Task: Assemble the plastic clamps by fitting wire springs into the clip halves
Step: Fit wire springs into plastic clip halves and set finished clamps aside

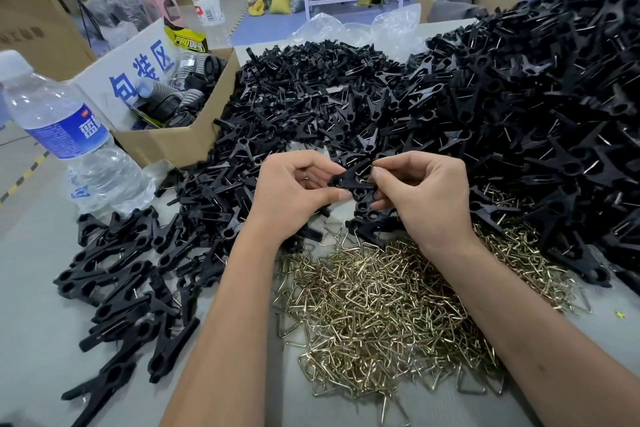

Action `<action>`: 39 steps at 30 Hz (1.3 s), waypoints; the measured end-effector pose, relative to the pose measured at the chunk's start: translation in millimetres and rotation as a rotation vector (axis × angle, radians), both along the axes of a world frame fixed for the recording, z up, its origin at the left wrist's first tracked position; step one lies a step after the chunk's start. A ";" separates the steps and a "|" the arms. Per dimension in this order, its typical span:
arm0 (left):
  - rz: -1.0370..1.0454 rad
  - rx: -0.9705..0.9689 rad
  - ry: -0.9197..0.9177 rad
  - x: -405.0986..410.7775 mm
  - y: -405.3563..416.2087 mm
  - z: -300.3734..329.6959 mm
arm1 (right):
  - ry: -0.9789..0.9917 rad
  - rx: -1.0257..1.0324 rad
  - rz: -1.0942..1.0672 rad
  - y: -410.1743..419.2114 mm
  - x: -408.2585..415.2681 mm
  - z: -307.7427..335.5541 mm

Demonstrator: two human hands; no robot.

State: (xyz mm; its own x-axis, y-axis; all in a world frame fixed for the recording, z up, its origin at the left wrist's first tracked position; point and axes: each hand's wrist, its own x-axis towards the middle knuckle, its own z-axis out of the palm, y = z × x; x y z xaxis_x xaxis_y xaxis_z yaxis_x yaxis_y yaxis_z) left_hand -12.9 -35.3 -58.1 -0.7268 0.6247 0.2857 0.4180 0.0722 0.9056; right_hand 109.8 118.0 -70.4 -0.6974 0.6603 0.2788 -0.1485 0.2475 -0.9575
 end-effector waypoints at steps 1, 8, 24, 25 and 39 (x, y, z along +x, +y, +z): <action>0.000 0.003 0.004 0.9 0.8 0.4 | 0.003 0.005 -0.012 -0.4 0.5 0.7; -0.010 0.036 -0.002 3.8 2.5 1.1 | 0.005 0.015 -0.041 -1.6 2.2 3.2; -0.109 0.150 -0.115 1.8 -6.9 6.4 | 0.037 -0.454 0.340 4.8 3.9 11.9; -0.135 0.176 -0.148 2.7 -7.6 7.9 | 0.009 -0.535 0.403 6.8 4.5 14.1; -0.295 0.275 -0.354 4.1 -8.9 9.4 | 0.028 -1.120 0.994 10.5 8.5 15.4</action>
State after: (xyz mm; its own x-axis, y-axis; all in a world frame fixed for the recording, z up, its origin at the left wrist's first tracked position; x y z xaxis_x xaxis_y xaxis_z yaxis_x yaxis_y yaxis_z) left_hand -8.9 -44.1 -48.7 -0.6131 0.7535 0.2372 0.0504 -0.2624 0.9636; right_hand 118.3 128.5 -55.0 -0.9810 -0.1933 -0.0169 0.1682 -0.8033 -0.5714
